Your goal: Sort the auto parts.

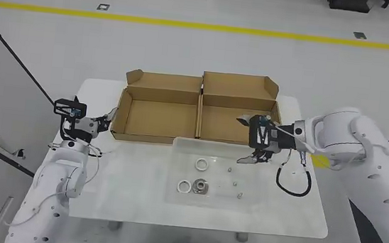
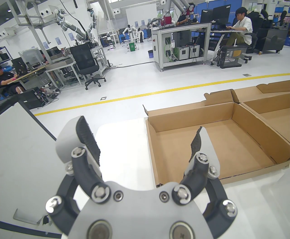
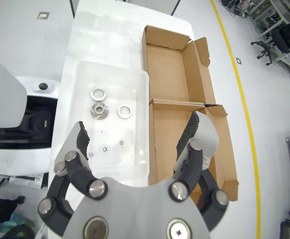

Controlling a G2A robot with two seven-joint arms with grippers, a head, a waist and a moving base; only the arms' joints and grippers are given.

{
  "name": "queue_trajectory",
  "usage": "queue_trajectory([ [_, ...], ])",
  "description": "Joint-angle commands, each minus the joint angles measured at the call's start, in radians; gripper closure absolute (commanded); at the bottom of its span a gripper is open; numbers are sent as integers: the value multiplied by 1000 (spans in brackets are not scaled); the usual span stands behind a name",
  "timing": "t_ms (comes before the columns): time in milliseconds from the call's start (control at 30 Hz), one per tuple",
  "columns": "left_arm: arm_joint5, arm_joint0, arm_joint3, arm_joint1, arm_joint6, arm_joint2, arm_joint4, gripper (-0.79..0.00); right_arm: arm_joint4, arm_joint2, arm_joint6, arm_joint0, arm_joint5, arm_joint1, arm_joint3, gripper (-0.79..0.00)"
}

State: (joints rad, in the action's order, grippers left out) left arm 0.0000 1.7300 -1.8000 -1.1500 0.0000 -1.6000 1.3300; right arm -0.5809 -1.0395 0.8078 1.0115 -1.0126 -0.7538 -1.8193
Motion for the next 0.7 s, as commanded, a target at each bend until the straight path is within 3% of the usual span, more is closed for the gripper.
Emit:
queue_trajectory([
  [0,0,0,0,0,0,0,0,-785,18,61,0,-46,0,23,8,-785],
  [300,0,0,0,0,0,0,0,-785,71,322,0,-223,0,94,18,-785],
  [667,0,0,0,0,0,0,0,-785,108,530,0,-344,0,119,51,-785],
])
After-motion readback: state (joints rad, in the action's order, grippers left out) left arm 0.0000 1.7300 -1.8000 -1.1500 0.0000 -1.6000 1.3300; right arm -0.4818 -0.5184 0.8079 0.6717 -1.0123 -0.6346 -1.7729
